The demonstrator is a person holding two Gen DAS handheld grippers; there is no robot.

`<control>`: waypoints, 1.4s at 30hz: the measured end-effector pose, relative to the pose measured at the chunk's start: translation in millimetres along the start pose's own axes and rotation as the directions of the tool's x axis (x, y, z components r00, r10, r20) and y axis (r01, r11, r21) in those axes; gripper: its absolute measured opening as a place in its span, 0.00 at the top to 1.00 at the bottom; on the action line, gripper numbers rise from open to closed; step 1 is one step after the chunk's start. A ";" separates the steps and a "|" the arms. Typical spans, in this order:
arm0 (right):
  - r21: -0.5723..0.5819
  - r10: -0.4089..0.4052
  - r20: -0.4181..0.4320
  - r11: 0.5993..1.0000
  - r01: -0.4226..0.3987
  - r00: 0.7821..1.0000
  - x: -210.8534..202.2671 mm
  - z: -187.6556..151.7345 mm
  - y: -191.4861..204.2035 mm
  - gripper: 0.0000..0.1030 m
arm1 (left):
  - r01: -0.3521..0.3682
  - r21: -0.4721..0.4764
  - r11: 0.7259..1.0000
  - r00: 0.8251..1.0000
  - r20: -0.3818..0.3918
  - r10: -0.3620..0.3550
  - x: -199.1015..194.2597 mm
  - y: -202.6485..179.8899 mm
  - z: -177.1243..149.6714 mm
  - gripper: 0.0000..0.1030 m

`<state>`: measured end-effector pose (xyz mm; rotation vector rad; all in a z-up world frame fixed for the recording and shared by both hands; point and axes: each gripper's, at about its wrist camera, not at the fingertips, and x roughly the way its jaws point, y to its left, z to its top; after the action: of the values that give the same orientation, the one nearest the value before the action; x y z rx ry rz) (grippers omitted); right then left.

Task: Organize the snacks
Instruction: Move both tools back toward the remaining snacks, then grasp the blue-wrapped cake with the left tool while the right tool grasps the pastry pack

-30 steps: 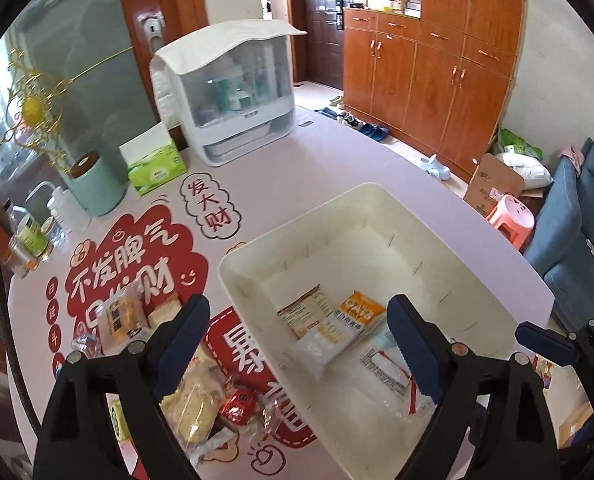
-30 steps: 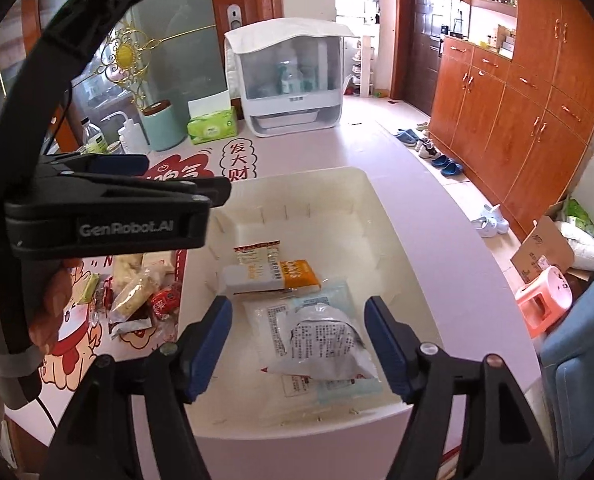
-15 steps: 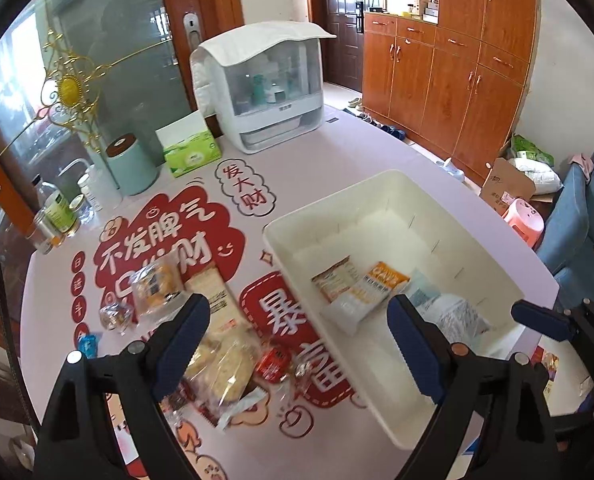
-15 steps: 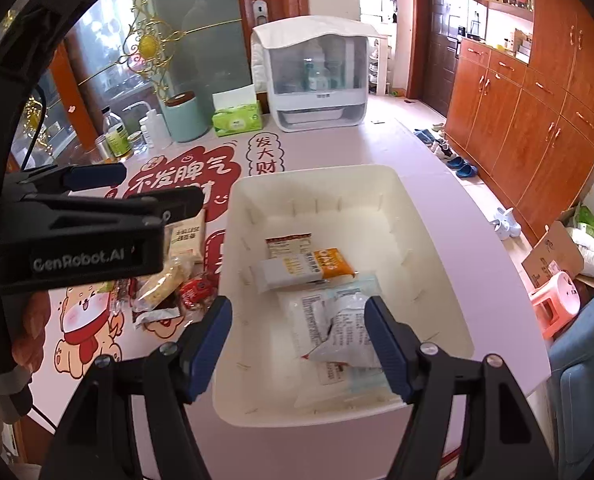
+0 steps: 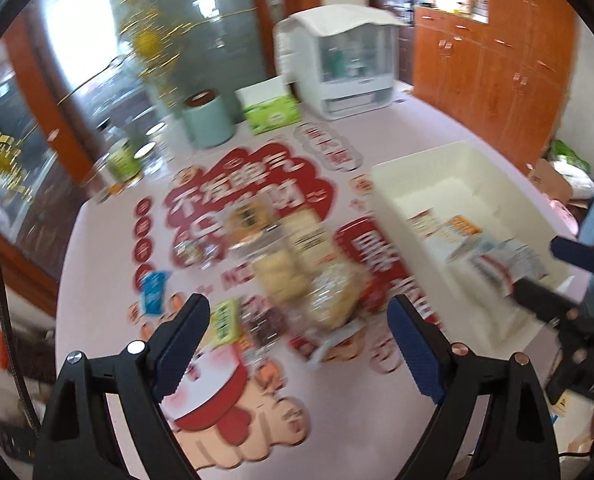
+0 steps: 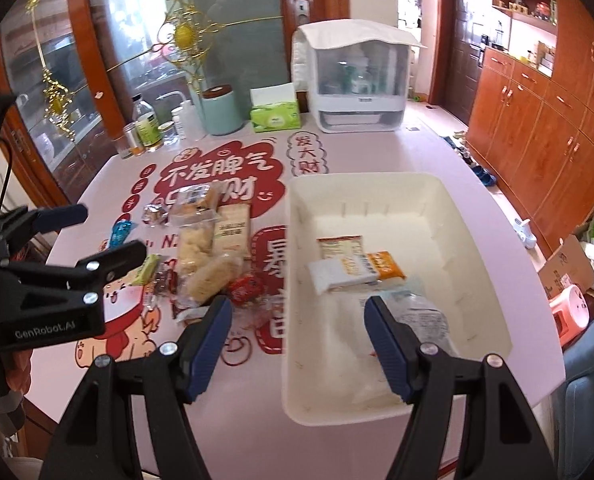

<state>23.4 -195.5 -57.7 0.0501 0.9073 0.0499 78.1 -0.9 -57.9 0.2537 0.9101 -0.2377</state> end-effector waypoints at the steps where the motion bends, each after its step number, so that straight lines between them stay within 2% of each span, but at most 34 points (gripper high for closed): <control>1: -0.008 0.004 0.000 1.000 -0.004 1.000 0.8 1.3 6.1 0.33 | -0.014 -0.017 1.000 1.000 -0.008 0.014 0.4 11.4 -4.8 0.13; 11: -0.080 0.070 -0.013 0.994 -0.071 0.997 19.0 24.9 71.0 0.33 | -0.128 -0.160 0.979 0.992 -0.042 0.123 3.0 120.5 -30.0 0.13; 15: -0.083 0.098 -0.003 0.992 -0.098 0.995 30.9 50.2 89.3 0.33 | -0.164 -0.182 0.970 0.986 -0.028 0.162 5.2 159.6 -23.6 0.13; 19: -0.072 0.112 0.010 0.991 -0.111 0.994 50.4 84.9 104.5 0.32 | -0.173 -0.195 0.965 0.985 -0.021 0.172 16.8 192.2 -12.4 0.13; 22: -0.056 0.116 -0.004 0.992 -0.116 0.993 79.0 114.0 116.1 0.26 | -0.174 -0.192 0.966 0.985 -0.029 0.172 38.6 213.7 -1.0 0.13; 28: -0.045 0.099 -0.081 0.994 -0.103 0.992 148.7 152.8 136.7 0.21 | -0.160 -0.200 0.967 0.986 -0.081 0.147 98.6 240.8 11.3 0.13; 31: -0.045 0.099 -0.116 0.994 -0.104 0.988 183.0 159.2 144.4 0.20 | -0.158 -0.199 0.967 0.982 -0.134 0.132 137.4 247.7 11.0 0.13; 34: -0.023 0.108 -0.188 0.993 -0.115 0.976 226.4 160.4 151.5 0.19 | -0.131 -0.211 0.969 0.980 -0.177 0.094 170.3 253.1 6.5 0.13; 42: -0.027 0.063 -0.281 0.997 -0.074 0.958 297.3 152.3 162.2 0.16 | -0.105 -0.258 0.961 0.968 -0.249 0.039 232.6 261.8 -5.4 0.13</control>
<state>322.6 -17.8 -187.3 0.0401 1.1877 0.1417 292.5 225.8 -217.1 0.0632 1.1611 -0.0122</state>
